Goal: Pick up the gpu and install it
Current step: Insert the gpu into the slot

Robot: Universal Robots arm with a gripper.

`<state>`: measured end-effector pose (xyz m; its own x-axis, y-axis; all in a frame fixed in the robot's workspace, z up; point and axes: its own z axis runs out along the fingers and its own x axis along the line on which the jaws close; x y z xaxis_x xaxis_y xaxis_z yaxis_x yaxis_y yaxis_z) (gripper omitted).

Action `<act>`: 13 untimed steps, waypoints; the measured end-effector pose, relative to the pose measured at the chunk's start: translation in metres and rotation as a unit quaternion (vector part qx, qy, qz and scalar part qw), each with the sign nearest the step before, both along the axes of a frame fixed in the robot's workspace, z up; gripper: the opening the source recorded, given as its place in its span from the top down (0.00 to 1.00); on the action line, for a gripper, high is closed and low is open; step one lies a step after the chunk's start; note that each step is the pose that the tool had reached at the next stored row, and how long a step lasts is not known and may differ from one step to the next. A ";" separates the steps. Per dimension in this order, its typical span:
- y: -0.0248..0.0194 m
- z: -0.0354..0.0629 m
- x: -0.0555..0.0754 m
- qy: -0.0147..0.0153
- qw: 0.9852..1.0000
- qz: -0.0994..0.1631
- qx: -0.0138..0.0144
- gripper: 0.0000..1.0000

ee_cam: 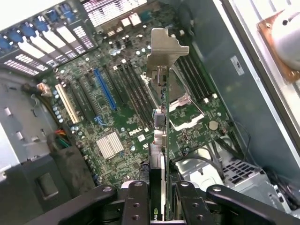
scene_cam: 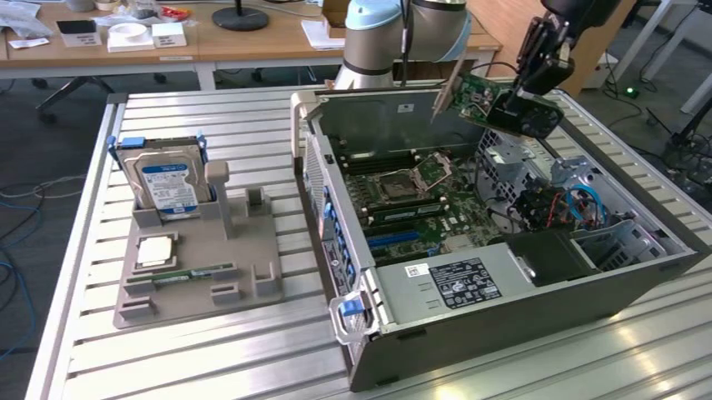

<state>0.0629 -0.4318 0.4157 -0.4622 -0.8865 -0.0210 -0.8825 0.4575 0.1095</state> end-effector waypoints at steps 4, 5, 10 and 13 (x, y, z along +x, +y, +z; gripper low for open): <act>0.0000 -0.0004 0.000 0.000 1.000 0.029 0.000 0.74; 0.0000 -0.0005 0.000 0.000 0.999 0.037 0.000 0.74; 0.0000 -0.0009 0.000 0.000 0.997 0.073 0.000 0.74; 0.0000 -0.0012 0.000 0.000 0.995 0.095 0.000 0.74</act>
<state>0.0628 -0.4318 0.4145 -0.2863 -0.9579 -0.0207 -0.9530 0.2825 0.1093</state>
